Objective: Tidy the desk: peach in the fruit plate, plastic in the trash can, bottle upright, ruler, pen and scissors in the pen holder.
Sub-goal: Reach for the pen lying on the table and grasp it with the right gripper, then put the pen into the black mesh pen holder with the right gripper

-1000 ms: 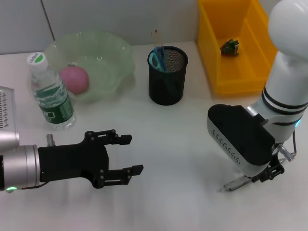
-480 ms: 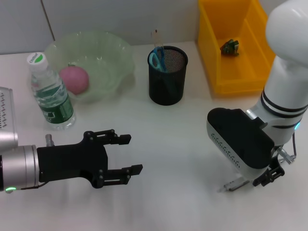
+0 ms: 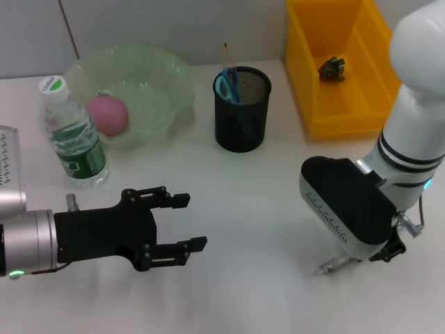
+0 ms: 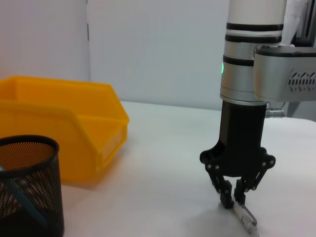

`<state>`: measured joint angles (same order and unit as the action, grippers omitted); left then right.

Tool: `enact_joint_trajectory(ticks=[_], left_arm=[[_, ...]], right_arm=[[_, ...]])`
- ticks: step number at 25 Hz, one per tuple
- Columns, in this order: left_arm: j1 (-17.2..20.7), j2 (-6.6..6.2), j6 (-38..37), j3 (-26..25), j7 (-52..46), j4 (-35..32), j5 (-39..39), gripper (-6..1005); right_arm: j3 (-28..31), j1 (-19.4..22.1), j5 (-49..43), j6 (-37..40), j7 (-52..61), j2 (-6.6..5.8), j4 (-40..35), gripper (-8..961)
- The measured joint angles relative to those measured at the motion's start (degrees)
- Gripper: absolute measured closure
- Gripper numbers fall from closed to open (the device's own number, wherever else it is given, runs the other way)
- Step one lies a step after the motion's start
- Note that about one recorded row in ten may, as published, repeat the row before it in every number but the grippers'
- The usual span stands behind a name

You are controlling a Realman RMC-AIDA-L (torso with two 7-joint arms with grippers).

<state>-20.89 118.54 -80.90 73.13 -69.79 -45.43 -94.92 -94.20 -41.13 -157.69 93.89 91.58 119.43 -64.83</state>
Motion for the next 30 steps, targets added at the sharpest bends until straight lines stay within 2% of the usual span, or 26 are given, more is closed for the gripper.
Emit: enact_joint_trajectory(ticks=[2,3,4,6,7,8,9,12,13,14,17,18,20,23,30], left_arm=[[0.08,-0.07,-0.1,0.0,0.0,0.0,0.53,248],[0.13,-0.12,-0.14,0.0,0.0,0.0,0.85,248],[0.13,-0.12,-0.14,0.0,0.0,0.0,0.85,248],[0.18,-0.18,-0.23,0.0,0.09,0.0,1.05,248],[0.18,-0.18,-0.25,0.0,0.13,0.0,1.06,248],[0.18,-0.17,-0.31,0.0,0.23,0.0,1.07,248],[0.18,-0.14,-0.42,0.0,0.3,0.0,1.09,248],[0.18,-0.12,-0.65,0.0,0.3,0.0,1.17,248],[0.17,-0.09,-0.84,0.0,0.27,0.0,1.23,248],[0.17,-0.09,-0.84,0.0,0.27,0.0,1.23,247],[0.16,-0.02,-1.28,0.0,-0.04,0.25,1.58,247],[0.15,-0.06,-1.47,0.0,-0.09,0.99,2.05,247],[0.15,-0.26,-1.69,0.0,0.19,2.0,2.45,247],[0.15,-0.35,-2.33,-0.02,0.48,2.22,2.56,247],[0.17,-0.43,-3.36,-0.19,-0.12,2.26,2.41,247]], right_arm=[[1.01,0.0,0.34,0.43,-0.19,-0.07,-0.53,771],[3.56,-0.21,1.18,1.79,-0.34,-0.13,-1.92,820],[3.56,-0.21,1.18,1.79,-0.34,-0.13,-1.92,820],[7.36,-0.81,2.55,4.39,-0.4,-0.21,-3.93,820],[10.09,-1.28,3.29,5.81,-0.47,-0.27,-5.27,819],[16.59,-2.22,4.97,8.46,-0.59,-0.32,-8.42,819],[16.59,-2.22,4.97,8.46,-0.59,-0.32,-8.42,819],[27.22,-3.94,9.65,10.45,-0.32,-0.46,-11.79,819],[34.63,-4.91,13.87,10.33,0.63,-0.49,-12.5,818],[34.63,-4.91,13.87,10.33,0.63,-0.49,-12.5,818],[40.87,-4.36,20.06,6.29,2.17,-0.36,-12.16,818],[41.9,-2.19,25.26,0.3,2.92,-0.19,-11.35,818],[41.99,-1.01,27.84,-2.38,3.1,-0.12,-10.77,817],[40.79,2.8,38.49,-13.32,3.15,-0.27,-6.05,817],[37.84,3.14,44.44,-24.07,3.04,-0.05,4.09,816]])
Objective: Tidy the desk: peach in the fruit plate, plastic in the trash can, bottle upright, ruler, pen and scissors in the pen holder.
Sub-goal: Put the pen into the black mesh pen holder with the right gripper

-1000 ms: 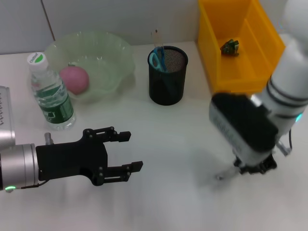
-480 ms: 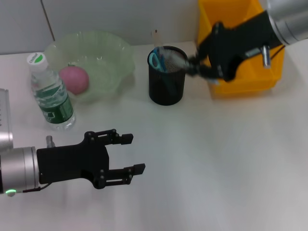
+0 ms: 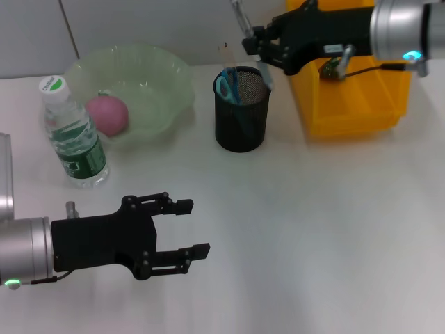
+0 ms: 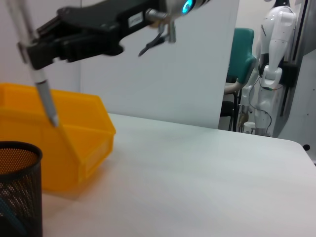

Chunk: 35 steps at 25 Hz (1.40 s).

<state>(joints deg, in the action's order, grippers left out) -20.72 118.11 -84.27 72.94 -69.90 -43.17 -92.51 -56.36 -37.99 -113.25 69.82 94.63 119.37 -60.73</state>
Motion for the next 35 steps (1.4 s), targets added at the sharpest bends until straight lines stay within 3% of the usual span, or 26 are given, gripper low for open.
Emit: enact_joint_trajectory(ticks=[8,15,23,35], left_arm=[[-0.04,-0.26,-0.97,-0.07,0.03,0.09,-0.22,247],[-0.11,-0.45,-1.55,-0.7,0.01,0.21,-0.25,247],[-0.85,-0.96,-2.22,-1.35,-1.8,0.63,-0.36,247],[-1.16,-1.73,-3.35,-3.03,-3.81,0.62,-0.4,247]], right_arm=[[-5.4,0.12,14.47,-11.83,-10.1,0.05,12.31,815],[-6.33,-0.3,19.45,-14.89,-15.72,0.18,17.03,813],[-6.39,-1.24,32.45,-17.51,-29.87,0.13,25.79,812],[-6.25,-3.68,39.2,-19.91,-37.88,0.13,35.3,810]])
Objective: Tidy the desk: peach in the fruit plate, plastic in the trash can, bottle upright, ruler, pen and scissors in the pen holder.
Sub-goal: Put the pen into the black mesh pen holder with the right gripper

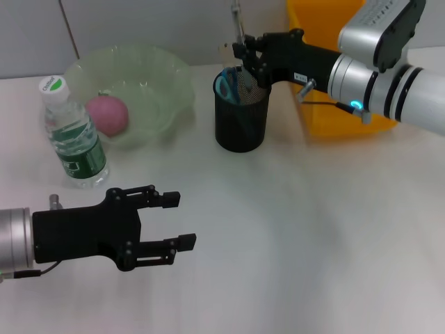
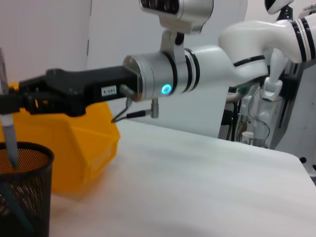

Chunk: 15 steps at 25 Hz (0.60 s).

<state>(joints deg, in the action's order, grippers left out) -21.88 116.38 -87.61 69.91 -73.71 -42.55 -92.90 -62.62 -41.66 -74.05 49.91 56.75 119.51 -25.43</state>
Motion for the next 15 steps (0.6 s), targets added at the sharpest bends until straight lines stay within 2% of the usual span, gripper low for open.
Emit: enact_joint_trajectory(ticks=[15], left_arm=[[0.34,-0.33,-0.6,-0.78,0.01,0.07,-0.08,247]], right_arm=[[-0.92,1.54,-0.8,0.76,5.98,-0.4,1.62,808]])
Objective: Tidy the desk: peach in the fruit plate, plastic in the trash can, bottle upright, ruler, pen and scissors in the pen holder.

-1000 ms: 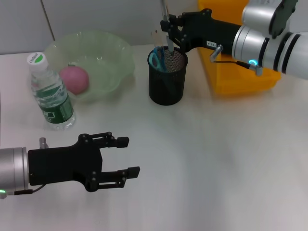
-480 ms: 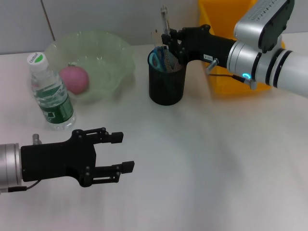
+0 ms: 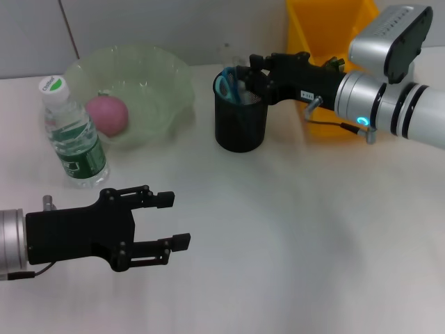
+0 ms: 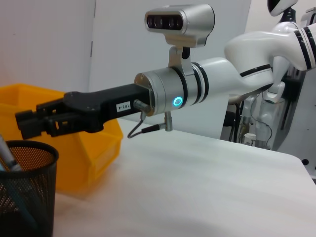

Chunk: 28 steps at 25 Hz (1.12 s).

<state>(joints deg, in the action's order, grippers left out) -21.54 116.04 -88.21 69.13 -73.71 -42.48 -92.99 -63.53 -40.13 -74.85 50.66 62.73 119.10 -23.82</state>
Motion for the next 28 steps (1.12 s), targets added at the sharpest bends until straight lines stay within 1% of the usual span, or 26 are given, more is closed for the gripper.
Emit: enact_joint_trajectory(ticks=[5,7,8,9,10,12,13,14,16,17,18,20,22,23,24,27,28], left_arm=[[0.18,-0.11,-0.15,-0.27,0.03,0.03,0.0,246],[0.18,-0.16,-0.15,-0.33,0.03,0.03,0.0,246],[0.21,-0.21,-0.18,-0.47,0.04,0.03,-0.01,246],[0.24,-0.28,-0.61,-1.42,0.04,0.15,0.0,246],[0.07,-0.33,-1.16,-2.29,0.04,0.58,-0.01,246],[-0.2,-0.43,-1.62,-2.96,0.02,1.11,0.01,246],[-0.52,-0.61,-2.02,-3.55,-0.05,1.75,0.03,246],[-1.96,-1.37,-3.09,-4.96,-0.49,4.43,0.06,246],[-3.37,-2.06,-3.65,-5.76,-0.74,7.02,0.03,246],[-4.52,-2.63,-4.02,-6.14,-0.79,9.23,0.0,246],[-4.52,-2.63,-4.02,-6.14,-0.79,9.23,0.0,246],[-6.81,-3.63,-4.42,-6.48,-0.4,13.31,0.01,246],[-7.52,-3.75,-4.39,-6.46,-0.2,14.14,0.0,246],[-7.67,-3.74,-4.34,-6.39,-0.21,14.21,0.01,246],[-7.67,-3.74,-4.34,-6.39,-0.21,14.21,0.01,246],[-7.84,-3.58,-4.69,-6.1,-0.41,14.25,0.01,246],[-7.7,-3.45,-4.81,-6.1,-0.28,14.27,0.0,246]], right_arm=[[-0.26,1.4,-0.89,0.71,3.59,-0.02,-1.6,657],[-0.05,3.33,-0.89,2.73,5.45,-0.04,-3.93,581],[-0.2,6.05,-1.26,6.58,9.47,-0.42,-7.36,534],[-0.2,6.05,-1.26,6.58,9.47,-0.42,-7.36,488],[-0.21,7.5,-2.01,9.53,12.43,-1.06,-9.12,441],[-0.1,8.91,-4.0,15.77,17.36,-2.73,-10.44,352],[0.07,9.44,-6.43,23.59,21.27,-5.0,-10.19,309],[0.07,9.44,-6.43,23.59,21.27,-5.0,-10.19,266],[0.1,9.61,-8.43,29.6,23.23,-6.97,-9.22,180],[0.11,9.68,-9.44,32.26,23.59,-7.68,-8.71,173],[0.13,9.79,-11.95,35.09,23.59,-8.53,-8.31,167],[0.13,9.83,-13.39,36.0,23.59,-8.74,-8.3,153],[0.15,9.71,-16.57,36.73,23.59,-8.89,-8.26,140],[0.01,9.35,-19.76,36.88,23.59,-8.67,-8.15,140],[0.01,9.35,-19.76,36.88,23.59,-8.67,-8.15,140],[0.37,9.39,-23.42,36.99,22.69,-7.77,-8.07,140],[1.28,10.45,-23.98,37.12,19.85,-7.08,-7.57,140]])
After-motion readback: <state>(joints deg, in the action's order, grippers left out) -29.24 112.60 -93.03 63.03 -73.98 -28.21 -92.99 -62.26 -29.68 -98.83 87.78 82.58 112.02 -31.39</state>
